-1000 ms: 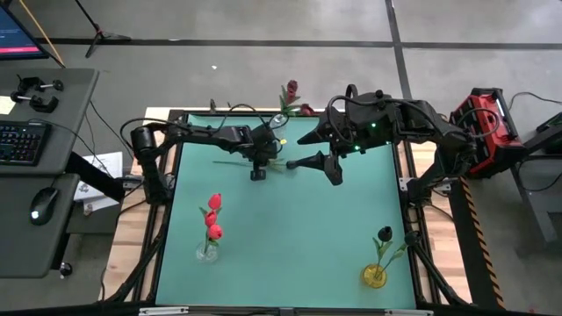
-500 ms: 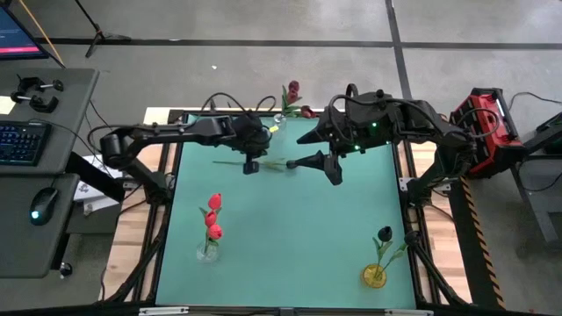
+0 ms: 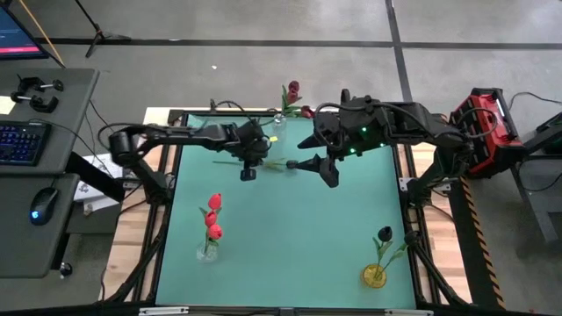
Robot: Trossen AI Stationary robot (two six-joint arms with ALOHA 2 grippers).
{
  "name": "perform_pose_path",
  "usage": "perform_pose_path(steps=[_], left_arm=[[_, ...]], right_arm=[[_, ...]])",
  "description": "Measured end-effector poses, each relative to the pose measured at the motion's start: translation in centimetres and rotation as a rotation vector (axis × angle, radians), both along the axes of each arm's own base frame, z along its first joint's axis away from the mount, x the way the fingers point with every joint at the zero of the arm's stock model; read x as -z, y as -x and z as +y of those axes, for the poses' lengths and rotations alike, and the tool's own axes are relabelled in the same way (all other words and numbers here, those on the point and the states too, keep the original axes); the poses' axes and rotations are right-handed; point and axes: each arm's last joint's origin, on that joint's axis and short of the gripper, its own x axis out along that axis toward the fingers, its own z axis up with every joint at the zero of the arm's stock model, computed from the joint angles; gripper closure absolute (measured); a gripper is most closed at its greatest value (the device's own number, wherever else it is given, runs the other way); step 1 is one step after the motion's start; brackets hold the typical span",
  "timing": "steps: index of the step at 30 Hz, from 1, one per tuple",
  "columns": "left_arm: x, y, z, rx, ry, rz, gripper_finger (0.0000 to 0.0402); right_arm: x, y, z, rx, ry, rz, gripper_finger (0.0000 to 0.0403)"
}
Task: Sort flowers into vase by color
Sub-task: Put the black flower into the yellow vase
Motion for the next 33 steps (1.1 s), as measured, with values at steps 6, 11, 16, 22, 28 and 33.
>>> perform_pose_path(steps=[6,11,16,22,28,33], left_arm=[[2.8,-2.0,0.7,-0.011,0.020,0.025,0.0282],[4.7,-2.4,1.1,-0.016,-0.013,0.076,0.0212],[5.9,-2.8,1.2,-0.009,-0.029,0.105,0.0177],[5.4,-2.6,0.8,-0.036,-0.031,0.109,0.0289],[0.8,-1.0,0.8,-0.092,-0.011,0.020,0.0390],[-6.9,1.4,-0.5,-0.096,-0.018,-0.256,0.0398]], right_arm=[[0.1,-0.1,0.0,0.010,-0.015,0.004,0.0137],[0.1,-0.2,0.0,0.018,-0.029,0.004,0.0137],[0.1,-0.1,0.0,0.026,-0.041,0.005,0.0137],[0.1,-0.1,0.0,0.030,-0.049,0.007,0.0137],[0.7,0.3,0.0,0.029,-0.039,0.086,0.0137],[2.8,0.2,0.1,0.059,-0.004,0.278,0.0137]])
